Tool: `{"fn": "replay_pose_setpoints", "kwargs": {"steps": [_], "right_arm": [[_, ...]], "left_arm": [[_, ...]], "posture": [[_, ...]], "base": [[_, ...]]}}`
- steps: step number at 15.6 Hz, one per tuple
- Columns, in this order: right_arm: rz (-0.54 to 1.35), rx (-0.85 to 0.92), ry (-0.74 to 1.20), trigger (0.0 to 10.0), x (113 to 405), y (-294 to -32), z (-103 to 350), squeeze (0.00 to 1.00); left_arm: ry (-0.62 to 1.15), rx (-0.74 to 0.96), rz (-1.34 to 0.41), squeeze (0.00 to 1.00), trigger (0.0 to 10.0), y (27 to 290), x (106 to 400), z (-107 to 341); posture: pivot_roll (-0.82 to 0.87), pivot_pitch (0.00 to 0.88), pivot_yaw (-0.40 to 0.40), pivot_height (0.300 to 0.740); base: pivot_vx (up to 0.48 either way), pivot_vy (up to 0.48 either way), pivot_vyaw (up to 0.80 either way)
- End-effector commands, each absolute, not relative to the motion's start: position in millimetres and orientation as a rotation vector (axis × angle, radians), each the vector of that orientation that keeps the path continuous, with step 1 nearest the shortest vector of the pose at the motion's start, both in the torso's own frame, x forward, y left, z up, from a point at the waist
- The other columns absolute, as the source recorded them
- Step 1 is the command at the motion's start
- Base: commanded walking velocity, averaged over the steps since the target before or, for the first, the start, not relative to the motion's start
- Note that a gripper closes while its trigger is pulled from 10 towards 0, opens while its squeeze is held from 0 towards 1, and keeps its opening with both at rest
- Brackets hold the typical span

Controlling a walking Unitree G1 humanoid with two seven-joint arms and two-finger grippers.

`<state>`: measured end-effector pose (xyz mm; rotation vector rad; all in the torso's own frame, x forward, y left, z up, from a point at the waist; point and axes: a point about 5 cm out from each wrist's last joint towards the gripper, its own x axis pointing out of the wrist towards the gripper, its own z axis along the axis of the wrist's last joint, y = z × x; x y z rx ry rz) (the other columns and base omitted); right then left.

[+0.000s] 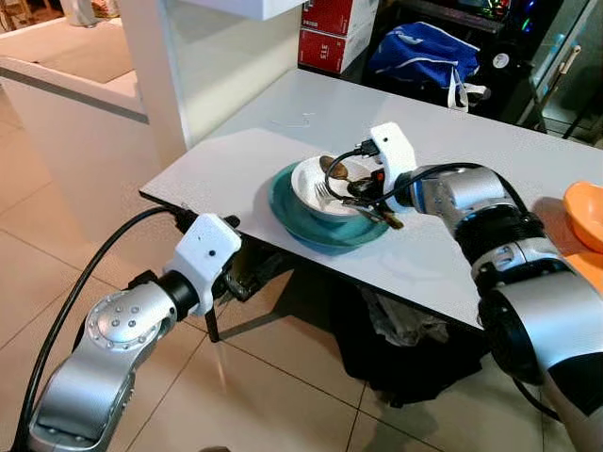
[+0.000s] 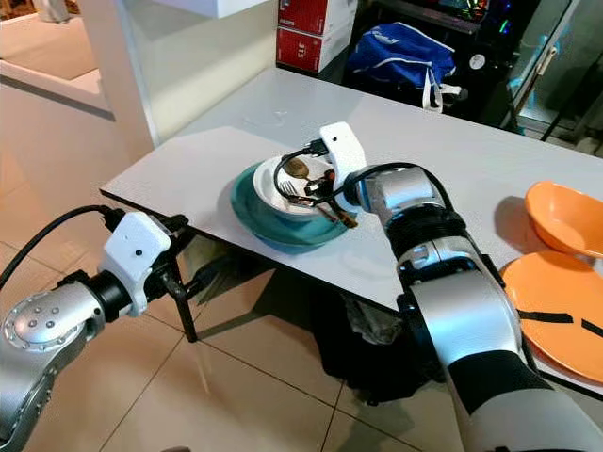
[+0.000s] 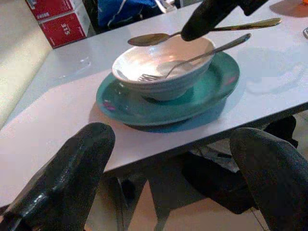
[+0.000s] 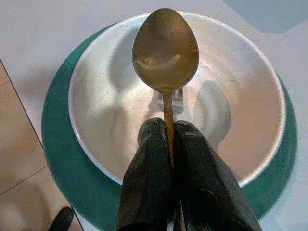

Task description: Setting the table

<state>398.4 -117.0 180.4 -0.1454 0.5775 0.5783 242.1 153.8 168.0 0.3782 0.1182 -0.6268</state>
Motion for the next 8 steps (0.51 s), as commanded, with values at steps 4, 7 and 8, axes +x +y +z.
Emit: {"fn": "replay_pose_setpoints", "kwargs": {"steps": [4,7,8], "right_arm": [[0.535,-0.180,0.550,10.0,404.4,-115.0,187.1,0.00],[0.524,-0.160,0.546,10.0,404.8,-114.6,185.7,0.00],[0.523,-0.158,0.546,10.0,404.8,-114.3,185.2,0.01]], "left_arm": [[0.114,0.378,-0.662,0.00,10.0,147.1,235.7,169.3],[0.127,0.375,-0.658,0.00,10.0,148.8,232.8,167.6],[0.128,0.374,-0.658,0.00,10.0,149.1,232.5,167.5]], "posture": [[0.10,0.000,-0.091,0.740],[0.10,0.005,-0.100,0.740],[0.10,0.006,-0.100,0.740]], "base": [[0.000,0.000,0.00],[0.000,0.000,0.00],[0.000,0.000,0.00]]}}
